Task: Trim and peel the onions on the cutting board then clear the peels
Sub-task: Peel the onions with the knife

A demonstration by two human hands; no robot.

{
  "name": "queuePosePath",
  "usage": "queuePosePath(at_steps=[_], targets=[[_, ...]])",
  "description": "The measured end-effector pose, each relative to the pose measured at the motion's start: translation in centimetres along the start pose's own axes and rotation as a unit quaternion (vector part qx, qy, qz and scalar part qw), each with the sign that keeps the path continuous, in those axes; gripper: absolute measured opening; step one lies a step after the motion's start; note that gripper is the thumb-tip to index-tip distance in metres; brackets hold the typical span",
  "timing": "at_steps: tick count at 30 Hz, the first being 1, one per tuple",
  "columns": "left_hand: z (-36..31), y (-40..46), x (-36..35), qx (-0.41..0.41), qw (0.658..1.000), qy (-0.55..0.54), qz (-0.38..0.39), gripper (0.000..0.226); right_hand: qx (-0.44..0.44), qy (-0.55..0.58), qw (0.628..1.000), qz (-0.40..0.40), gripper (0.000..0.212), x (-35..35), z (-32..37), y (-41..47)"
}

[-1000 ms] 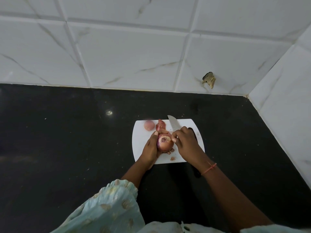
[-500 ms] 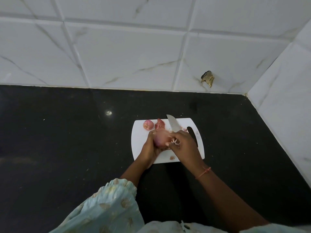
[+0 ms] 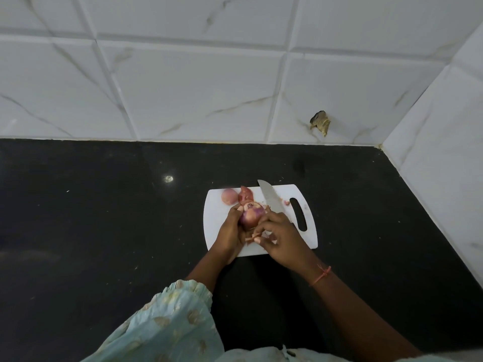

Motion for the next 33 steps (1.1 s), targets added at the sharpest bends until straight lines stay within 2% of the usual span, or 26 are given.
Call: queuePosePath(at_steps=[3,6,8,10,12,13,16,18,19,33], targets=[[0.0,-0.1,-0.1,0.001,1.0,-0.027,0.001,0.05,-0.022,-0.02,0.999,-0.019,0.01,1.2,-0.6,-0.3],[-0.2,0.0,-0.1,0.0,0.998,-0.055,-0.008,0.045,-0.053,-0.005,0.992,-0.115,0.008,4.2,-1.6,-0.3],[-0.4,0.0,-0.3,-0.001,0.998,-0.063,0.001,0.033,-0.067,-0.022,0.985,-0.16,0.011,5.5,-2.2,-0.1],[-0.5,-0.1,-0.6,-0.006,0.998,-0.066,0.017,0.02,-0.064,-0.05,0.979,-0.185,0.013,6.0,-2.2,0.2],[-0.5,0.0,-0.6,-0.011,0.998,-0.066,0.023,0.019,-0.045,-0.029,0.974,-0.22,0.006,6.3,-1.4,0.2],[-0.5,0.0,-0.5,-0.017,0.997,-0.065,0.022,0.022,-0.034,-0.009,0.971,-0.235,0.011,6.2,-1.0,0.2],[-0.6,0.0,-0.2,-0.045,0.997,-0.057,0.022,0.035,-0.014,0.032,0.981,-0.191,0.019,4.2,0.4,0.6],[-0.7,-0.1,-0.2,-0.06,0.996,-0.052,0.032,0.039,-0.037,0.049,0.989,-0.137,0.025,2.6,0.6,1.0],[-0.7,-0.1,-0.2,-0.063,0.996,-0.052,0.036,0.04,-0.05,0.059,0.988,-0.135,0.027,2.2,0.4,1.0],[-0.6,0.2,-0.1,-0.081,0.995,-0.04,0.044,0.036,-0.087,0.109,0.966,-0.219,0.019,2.8,-0.7,0.4]])
Point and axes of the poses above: each hand's wrist, its own y-axis towards the middle knuckle, its own x-axis out of the back of the hand, z = x × y, the point moved 9 cm from there along y, towards the middle knuckle, and after that the axes turned 11 degrees about y, right-handed, at the moved point
